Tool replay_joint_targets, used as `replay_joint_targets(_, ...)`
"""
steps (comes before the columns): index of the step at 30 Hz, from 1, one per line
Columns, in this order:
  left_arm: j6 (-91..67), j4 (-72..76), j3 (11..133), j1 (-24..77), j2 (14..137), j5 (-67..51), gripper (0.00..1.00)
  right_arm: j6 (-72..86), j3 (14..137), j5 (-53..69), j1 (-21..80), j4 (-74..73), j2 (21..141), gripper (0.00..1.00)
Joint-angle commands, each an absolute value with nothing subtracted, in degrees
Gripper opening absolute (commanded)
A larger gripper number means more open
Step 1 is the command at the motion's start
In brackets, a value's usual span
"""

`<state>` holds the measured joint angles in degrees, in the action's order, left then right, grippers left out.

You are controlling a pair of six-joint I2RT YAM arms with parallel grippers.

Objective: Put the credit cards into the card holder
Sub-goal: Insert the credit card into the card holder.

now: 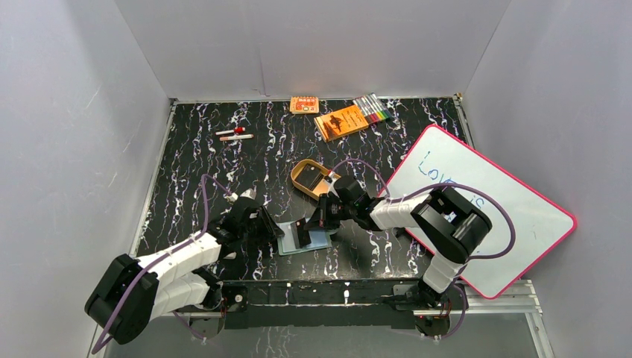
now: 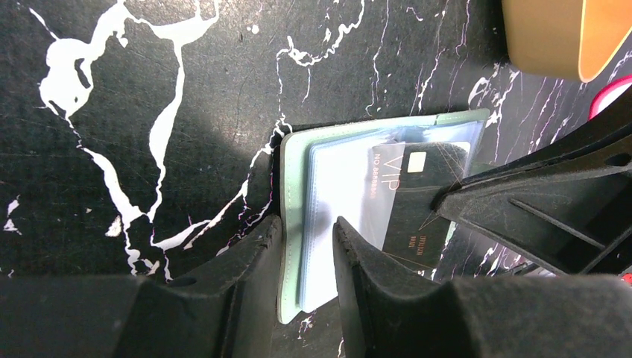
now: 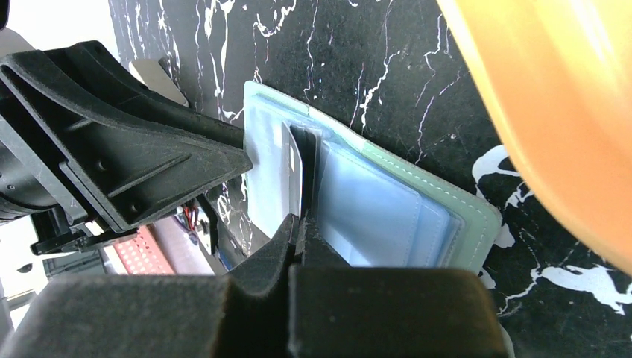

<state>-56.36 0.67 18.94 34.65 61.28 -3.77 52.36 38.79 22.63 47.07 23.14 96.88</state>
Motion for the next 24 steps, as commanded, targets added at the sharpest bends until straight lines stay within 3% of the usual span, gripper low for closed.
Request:
replay_joint_targets(1, -56.57, -0.5, 17.34, 34.64, 60.95, -4.3, 0.3, 53.02, 38.43, 21.05, 48.56, 24.35, 97.64, 0.0)
replay_joint_targets(13, -58.11, -0.38, 15.86, 34.65, 59.21, -4.42, 0.25, 59.22, 35.48, 15.51, 49.55, 28.85, 96.12, 0.0)
replay_joint_targets(24, -58.71, -0.43, 15.37, 34.64, 59.81, -4.22, 0.09, 61.11, 36.71, 14.75, 51.86, 29.73, 98.36, 0.0)
